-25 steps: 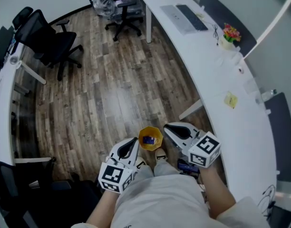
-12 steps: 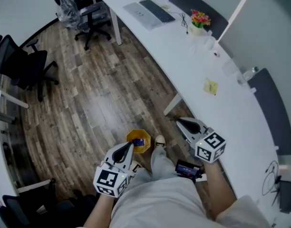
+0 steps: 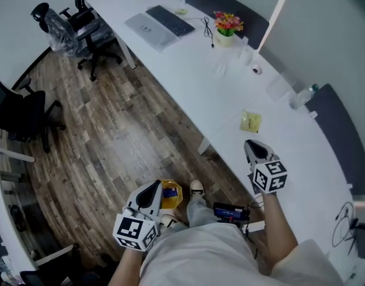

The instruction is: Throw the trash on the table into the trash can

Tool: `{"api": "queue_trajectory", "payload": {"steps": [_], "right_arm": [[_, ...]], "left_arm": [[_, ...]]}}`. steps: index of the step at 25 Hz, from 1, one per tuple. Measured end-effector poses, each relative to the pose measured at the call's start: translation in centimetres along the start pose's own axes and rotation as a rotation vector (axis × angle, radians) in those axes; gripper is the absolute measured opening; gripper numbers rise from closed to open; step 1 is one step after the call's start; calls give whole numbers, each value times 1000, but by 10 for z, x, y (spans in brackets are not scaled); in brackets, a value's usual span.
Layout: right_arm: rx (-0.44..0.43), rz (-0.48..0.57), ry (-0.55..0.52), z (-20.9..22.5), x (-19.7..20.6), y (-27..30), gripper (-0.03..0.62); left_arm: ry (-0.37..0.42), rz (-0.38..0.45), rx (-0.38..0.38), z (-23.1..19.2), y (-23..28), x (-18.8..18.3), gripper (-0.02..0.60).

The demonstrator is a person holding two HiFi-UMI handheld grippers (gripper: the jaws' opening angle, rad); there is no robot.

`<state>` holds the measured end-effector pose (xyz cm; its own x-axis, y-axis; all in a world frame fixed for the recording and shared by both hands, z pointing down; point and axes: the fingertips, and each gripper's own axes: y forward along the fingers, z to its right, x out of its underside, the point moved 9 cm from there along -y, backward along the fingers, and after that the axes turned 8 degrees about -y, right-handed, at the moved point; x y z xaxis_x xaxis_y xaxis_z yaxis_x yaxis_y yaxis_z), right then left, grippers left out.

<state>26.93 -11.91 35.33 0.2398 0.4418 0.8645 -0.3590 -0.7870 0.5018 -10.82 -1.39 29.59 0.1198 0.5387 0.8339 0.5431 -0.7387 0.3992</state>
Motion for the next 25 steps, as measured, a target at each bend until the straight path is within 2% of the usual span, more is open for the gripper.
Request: {"api": "queue_trajectory", "payload": {"steps": [4, 6, 11, 20, 25], "right_arm": [[82, -49, -9, 53, 11, 22, 57], [111, -77, 20, 78, 20, 34, 161], [157, -146, 53, 126, 40, 63, 222], [72, -238, 85, 178, 65, 115, 242], [15, -287, 102, 185, 71, 133, 242]], "left_arm": [[3, -30, -2, 6, 44, -16, 0], [6, -43, -4, 8, 65, -19, 0], [-6, -80, -15, 13, 104, -24, 0], [-21, -134, -44, 18, 149, -27, 0], [-33, -141, -63, 13, 159, -31, 0]]}}
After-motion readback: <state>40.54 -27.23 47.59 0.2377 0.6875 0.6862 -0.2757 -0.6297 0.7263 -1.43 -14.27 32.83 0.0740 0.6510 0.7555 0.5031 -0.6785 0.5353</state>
